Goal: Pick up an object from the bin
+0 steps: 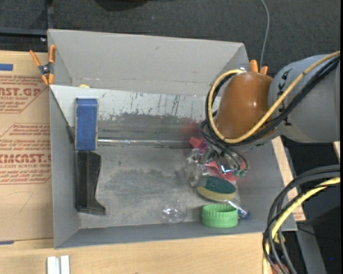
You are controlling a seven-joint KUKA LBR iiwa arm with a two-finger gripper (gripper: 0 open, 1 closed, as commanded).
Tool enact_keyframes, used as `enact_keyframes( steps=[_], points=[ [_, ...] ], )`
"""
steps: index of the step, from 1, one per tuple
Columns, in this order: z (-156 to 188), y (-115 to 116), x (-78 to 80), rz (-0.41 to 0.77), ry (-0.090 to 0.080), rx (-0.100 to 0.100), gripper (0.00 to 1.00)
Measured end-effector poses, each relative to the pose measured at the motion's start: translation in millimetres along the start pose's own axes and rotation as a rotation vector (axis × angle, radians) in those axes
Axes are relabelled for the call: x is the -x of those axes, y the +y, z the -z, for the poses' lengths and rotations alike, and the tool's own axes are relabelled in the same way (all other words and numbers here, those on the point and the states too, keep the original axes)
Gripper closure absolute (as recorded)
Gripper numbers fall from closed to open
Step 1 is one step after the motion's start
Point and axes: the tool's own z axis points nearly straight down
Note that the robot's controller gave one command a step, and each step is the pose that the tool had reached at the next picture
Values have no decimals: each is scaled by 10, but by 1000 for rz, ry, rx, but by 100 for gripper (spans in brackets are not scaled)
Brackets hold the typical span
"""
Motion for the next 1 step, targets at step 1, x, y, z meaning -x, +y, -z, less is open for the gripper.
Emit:
enact_keyframes(
  steps=[1],
  points=[
    [66,-189,46,-34,-1,-1,100]
  ],
)
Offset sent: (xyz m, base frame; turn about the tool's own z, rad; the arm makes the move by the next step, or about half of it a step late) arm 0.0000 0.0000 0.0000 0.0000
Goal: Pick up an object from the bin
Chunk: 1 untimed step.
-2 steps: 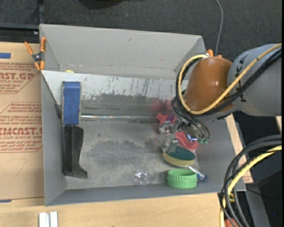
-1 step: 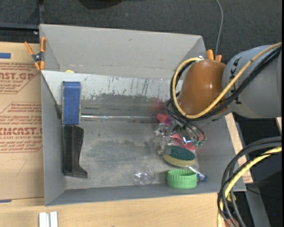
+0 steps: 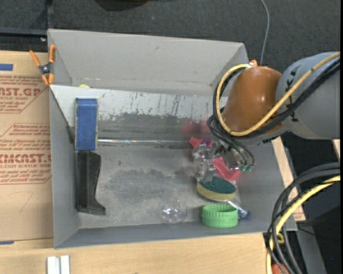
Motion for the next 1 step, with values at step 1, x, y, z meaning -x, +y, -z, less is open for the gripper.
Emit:
enact_keyframes(
  steps=[1],
  points=[
    [0,0,0,0,0,0,100]
  ],
)
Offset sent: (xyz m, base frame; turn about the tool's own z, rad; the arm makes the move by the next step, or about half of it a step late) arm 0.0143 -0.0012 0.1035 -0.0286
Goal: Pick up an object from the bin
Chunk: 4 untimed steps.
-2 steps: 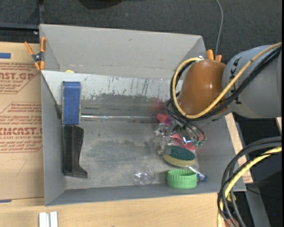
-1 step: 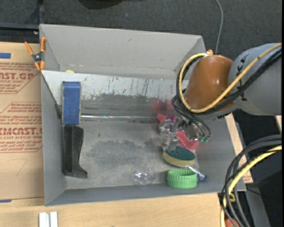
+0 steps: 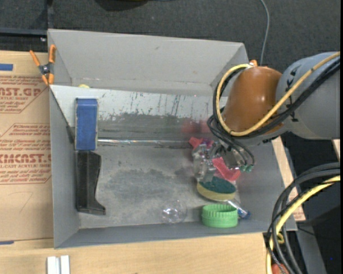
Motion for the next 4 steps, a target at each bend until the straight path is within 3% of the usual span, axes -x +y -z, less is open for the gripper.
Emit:
enact_keyframes(
  steps=[1,2,3,4],
  points=[
    [220,1,8,7,12,3,100],
    [512,71,153,59,-1,-2,100],
    [130,26,-197,91,-1,0,100],
    [454,20,182,221,-13,-1,0]
  ],
)
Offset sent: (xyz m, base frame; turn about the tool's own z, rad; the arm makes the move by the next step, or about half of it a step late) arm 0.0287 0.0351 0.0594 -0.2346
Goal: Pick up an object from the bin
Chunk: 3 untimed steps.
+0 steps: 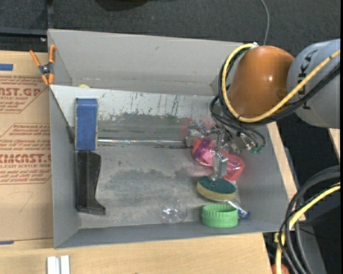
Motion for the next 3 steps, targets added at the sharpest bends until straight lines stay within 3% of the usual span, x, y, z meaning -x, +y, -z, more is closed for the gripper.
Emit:
enact_keyframes(
  steps=[1,2,3],
  points=[
    [-10,2,-7,-1,2,1,0],
    [13,15,214,149,-3,1,0],
    [279,-33,11,13,-2,1,0]
  ],
)
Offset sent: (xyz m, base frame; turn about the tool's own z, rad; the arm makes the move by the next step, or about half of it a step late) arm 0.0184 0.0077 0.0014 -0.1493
